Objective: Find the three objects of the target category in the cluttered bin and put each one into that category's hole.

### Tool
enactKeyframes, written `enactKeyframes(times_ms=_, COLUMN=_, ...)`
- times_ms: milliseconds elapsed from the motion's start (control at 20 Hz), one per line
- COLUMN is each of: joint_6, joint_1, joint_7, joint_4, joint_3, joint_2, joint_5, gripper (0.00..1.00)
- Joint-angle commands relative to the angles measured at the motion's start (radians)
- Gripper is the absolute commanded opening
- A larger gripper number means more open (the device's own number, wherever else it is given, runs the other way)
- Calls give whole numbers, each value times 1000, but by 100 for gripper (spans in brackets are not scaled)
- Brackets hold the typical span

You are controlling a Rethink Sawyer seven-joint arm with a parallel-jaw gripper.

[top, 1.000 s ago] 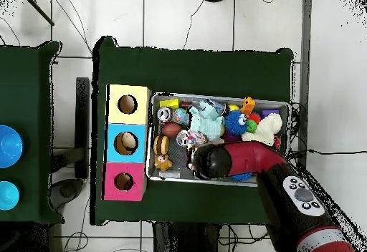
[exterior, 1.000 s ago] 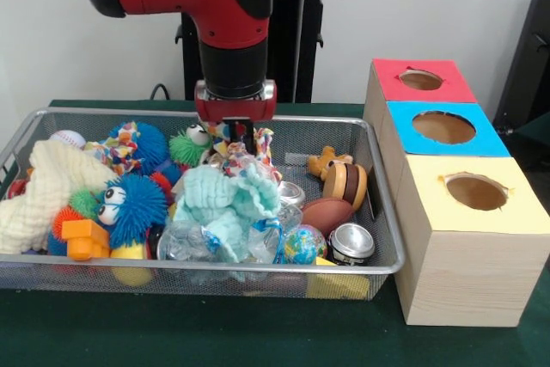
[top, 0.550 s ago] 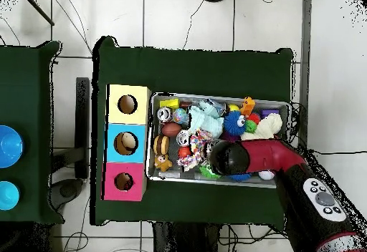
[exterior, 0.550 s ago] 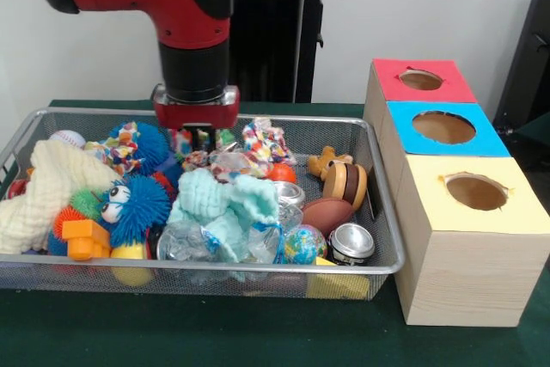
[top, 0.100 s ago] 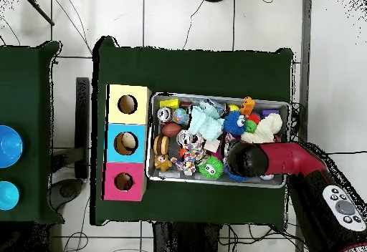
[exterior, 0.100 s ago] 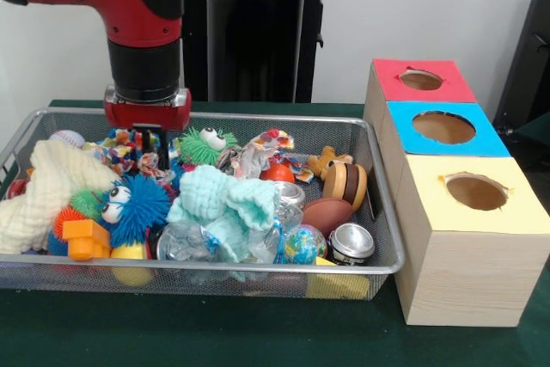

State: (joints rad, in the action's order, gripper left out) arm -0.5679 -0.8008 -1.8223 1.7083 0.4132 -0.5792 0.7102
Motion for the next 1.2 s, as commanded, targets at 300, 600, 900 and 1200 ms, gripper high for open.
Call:
enactKeyframes(times_ms=300, joint_6=-107, joint_1=37, joint_7=246, joint_4=-24, joint_3=47, joint_2=1, joint_5=76, gripper=100)
enactKeyframes(times_ms=600, joint_6=-80, joint_1=57, joint_7=155, joint_4=41, joint_3=38, joint_2=-73, joint_5=28, gripper=100)
enactKeyframes(times_ms=900, joint_6=-164, joint_1=60, joint_7=118, joint_4=154, joint_3=97, joint_2=-257, joint_5=-140, gripper=100)
enactKeyframes(times_ms=1200, joint_6=-205, joint_1=96, joint_7=93, joint_4=175, joint_3=92, joint_2=-333, joint_5=-216, gripper=100)
